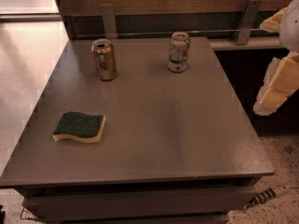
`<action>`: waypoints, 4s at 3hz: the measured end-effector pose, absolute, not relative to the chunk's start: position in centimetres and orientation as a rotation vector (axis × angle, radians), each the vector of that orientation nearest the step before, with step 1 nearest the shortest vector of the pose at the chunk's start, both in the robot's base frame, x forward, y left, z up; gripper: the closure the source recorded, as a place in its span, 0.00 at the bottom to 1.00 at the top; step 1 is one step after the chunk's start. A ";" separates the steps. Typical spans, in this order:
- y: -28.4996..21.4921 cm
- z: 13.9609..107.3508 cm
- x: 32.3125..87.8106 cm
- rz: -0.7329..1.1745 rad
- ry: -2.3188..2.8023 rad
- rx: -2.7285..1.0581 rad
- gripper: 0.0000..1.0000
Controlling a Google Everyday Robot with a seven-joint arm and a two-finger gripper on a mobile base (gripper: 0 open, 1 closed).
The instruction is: Pick 7up can
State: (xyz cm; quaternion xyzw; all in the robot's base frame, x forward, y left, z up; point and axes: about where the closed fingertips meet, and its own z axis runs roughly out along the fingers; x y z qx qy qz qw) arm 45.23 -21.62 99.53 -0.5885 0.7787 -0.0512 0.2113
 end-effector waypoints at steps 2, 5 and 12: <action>-21.9 96.6 53.4 0.189 1.971 -1.172 0.00; -18.3 99.4 63.2 0.380 1.650 -0.825 0.00; -12.2 89.7 74.1 0.611 1.563 -0.743 0.00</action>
Offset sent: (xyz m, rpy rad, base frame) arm 0.1571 -0.0094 0.0040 0.8350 -0.4500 -0.2189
